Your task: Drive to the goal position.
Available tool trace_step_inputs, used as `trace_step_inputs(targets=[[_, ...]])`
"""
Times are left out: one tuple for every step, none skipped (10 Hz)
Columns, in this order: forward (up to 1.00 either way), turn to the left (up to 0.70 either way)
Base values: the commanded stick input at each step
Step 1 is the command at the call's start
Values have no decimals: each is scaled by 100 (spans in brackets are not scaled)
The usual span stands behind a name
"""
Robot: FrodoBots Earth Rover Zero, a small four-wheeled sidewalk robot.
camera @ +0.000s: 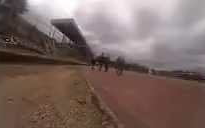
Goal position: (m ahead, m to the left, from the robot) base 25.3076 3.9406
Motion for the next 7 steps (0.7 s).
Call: trace_step_inputs(targets=[[70,0],[70,0],[70,0],[70,0],[70,0],[70,0],[70,0]])
